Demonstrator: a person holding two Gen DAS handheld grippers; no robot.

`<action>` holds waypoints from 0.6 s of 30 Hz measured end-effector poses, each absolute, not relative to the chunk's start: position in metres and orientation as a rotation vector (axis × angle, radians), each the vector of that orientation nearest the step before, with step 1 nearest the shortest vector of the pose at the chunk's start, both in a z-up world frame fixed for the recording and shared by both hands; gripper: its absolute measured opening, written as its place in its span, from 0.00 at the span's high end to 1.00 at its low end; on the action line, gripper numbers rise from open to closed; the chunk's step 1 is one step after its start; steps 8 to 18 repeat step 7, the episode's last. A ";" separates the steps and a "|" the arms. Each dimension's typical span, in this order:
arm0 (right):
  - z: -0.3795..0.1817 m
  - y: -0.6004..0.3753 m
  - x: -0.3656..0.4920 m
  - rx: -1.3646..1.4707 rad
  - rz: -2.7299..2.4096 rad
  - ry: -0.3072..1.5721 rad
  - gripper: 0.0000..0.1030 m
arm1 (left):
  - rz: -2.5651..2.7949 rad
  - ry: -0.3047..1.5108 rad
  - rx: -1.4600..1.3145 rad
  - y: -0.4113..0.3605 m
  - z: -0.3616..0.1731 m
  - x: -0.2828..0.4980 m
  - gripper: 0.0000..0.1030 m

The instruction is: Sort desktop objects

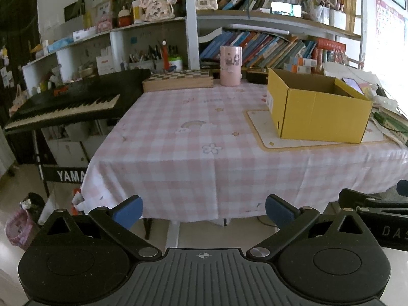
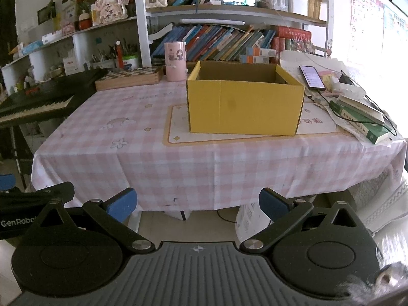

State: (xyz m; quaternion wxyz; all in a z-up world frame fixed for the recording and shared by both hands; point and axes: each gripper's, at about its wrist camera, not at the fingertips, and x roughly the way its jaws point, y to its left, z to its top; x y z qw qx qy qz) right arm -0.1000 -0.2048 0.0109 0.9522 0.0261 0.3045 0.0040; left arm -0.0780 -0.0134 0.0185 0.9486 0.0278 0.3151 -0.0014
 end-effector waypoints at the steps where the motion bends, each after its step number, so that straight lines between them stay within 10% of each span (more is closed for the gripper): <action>1: 0.011 -0.204 -0.100 0.053 0.009 0.619 0.00 | -0.002 0.640 0.057 -0.013 0.019 -0.078 0.00; 18: 0.011 -0.203 -0.100 0.052 0.007 0.620 0.00 | 0.008 0.639 0.058 -0.012 0.018 -0.076 0.00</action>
